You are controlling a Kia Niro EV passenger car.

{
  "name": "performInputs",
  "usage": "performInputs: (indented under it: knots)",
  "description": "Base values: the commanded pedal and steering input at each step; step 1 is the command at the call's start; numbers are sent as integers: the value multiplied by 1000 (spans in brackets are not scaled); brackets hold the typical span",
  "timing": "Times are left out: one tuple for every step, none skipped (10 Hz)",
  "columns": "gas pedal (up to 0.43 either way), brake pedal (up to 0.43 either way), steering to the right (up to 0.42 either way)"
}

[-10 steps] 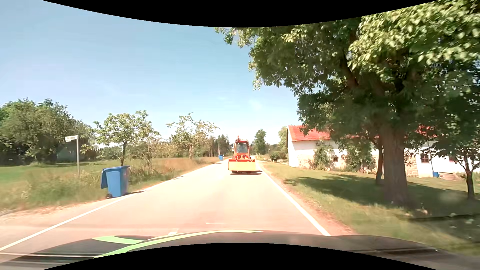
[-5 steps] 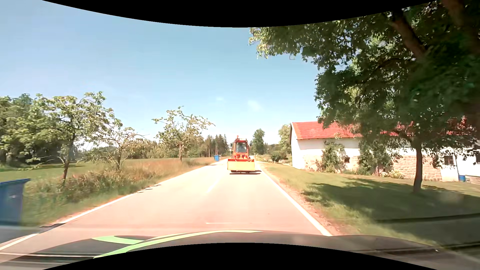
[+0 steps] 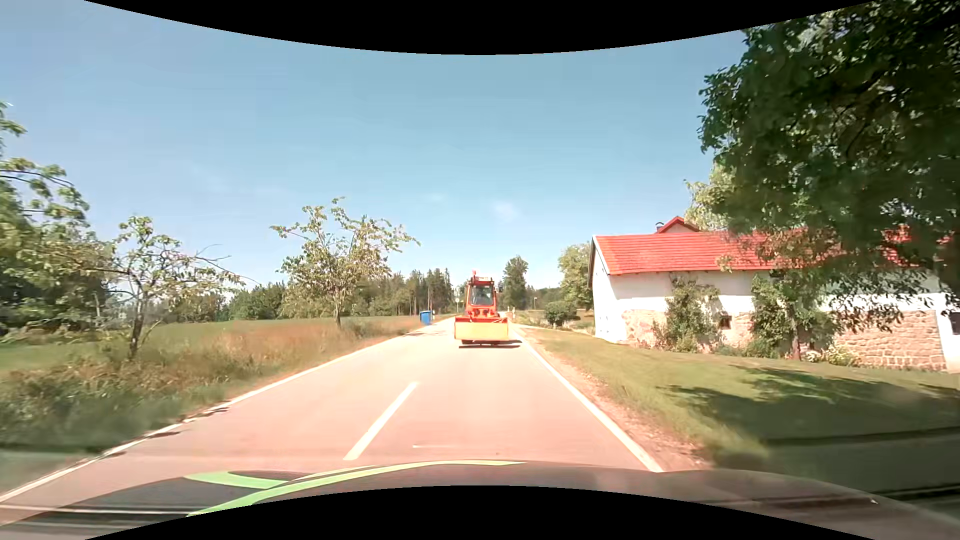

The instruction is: Follow the waypoints while adhering to traffic rules and regulations

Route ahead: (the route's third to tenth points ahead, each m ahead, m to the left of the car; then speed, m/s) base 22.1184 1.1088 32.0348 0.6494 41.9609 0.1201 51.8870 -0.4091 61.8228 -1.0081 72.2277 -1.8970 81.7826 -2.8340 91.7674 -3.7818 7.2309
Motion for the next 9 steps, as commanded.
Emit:
performInputs:
  knots:
    - [0,0,4]
    - [0,0,4]
    - [47,0,4]
    - [87,0,4]
    - [98,0,4]
    - [118,0,4]
    - [157,0,4]
    - [169,0,4]
    - [177,0,4]
